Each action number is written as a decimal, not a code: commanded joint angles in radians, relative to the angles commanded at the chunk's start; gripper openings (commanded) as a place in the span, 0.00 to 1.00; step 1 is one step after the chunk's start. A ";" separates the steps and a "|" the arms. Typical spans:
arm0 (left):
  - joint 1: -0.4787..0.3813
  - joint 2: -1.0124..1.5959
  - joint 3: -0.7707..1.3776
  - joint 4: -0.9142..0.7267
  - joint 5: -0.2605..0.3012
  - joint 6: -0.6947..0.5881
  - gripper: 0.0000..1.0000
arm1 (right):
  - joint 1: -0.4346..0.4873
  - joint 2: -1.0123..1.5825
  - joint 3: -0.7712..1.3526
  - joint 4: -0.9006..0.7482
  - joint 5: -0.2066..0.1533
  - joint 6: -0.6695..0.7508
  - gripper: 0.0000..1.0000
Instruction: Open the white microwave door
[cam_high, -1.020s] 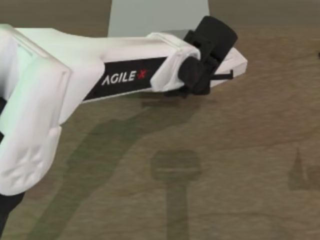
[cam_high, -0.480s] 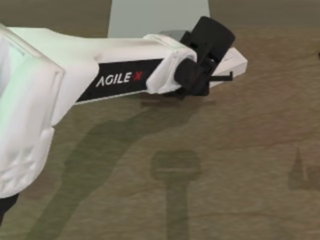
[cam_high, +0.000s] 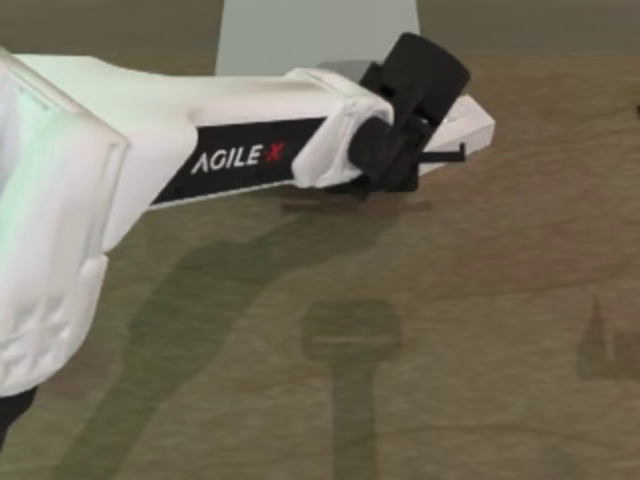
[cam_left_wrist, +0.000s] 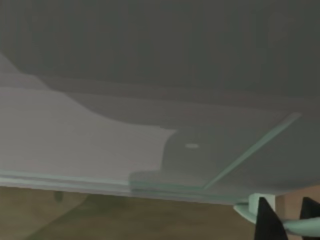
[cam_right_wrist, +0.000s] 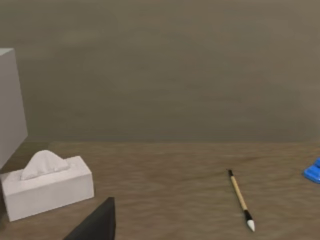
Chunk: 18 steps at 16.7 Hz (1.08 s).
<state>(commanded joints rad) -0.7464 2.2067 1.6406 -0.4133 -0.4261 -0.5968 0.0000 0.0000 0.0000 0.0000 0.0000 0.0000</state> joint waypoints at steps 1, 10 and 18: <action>0.000 0.000 0.000 0.000 0.000 0.000 0.00 | 0.000 0.000 0.000 0.000 0.000 0.000 1.00; 0.000 0.000 0.000 0.000 0.000 0.000 0.00 | 0.000 0.000 0.000 0.000 0.000 0.000 1.00; 0.000 -0.027 -0.037 0.032 0.019 0.026 0.00 | 0.000 0.000 0.000 0.000 0.000 0.000 1.00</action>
<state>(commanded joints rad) -0.7462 2.1795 1.6034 -0.3809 -0.4076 -0.5706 0.0000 0.0000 0.0000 0.0000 0.0000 0.0000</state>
